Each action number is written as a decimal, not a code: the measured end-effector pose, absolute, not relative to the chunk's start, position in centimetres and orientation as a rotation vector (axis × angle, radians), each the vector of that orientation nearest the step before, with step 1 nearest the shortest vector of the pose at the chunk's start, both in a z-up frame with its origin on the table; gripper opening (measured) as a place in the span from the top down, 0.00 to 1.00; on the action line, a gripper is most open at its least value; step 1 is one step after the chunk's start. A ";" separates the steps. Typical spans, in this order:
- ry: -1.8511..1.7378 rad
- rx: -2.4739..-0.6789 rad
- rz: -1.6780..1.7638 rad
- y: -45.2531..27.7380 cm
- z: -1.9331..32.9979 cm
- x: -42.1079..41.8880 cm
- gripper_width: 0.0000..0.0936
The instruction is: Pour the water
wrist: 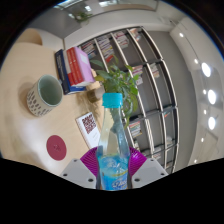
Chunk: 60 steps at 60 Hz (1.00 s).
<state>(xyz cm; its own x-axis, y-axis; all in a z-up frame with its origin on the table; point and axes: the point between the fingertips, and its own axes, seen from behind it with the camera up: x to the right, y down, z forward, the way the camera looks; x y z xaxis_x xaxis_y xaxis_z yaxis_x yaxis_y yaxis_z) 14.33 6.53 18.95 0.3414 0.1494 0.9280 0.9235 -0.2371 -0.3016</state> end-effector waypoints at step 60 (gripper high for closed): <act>-1.177 -1.425 -1.003 9.9 21.8 2.3 0.62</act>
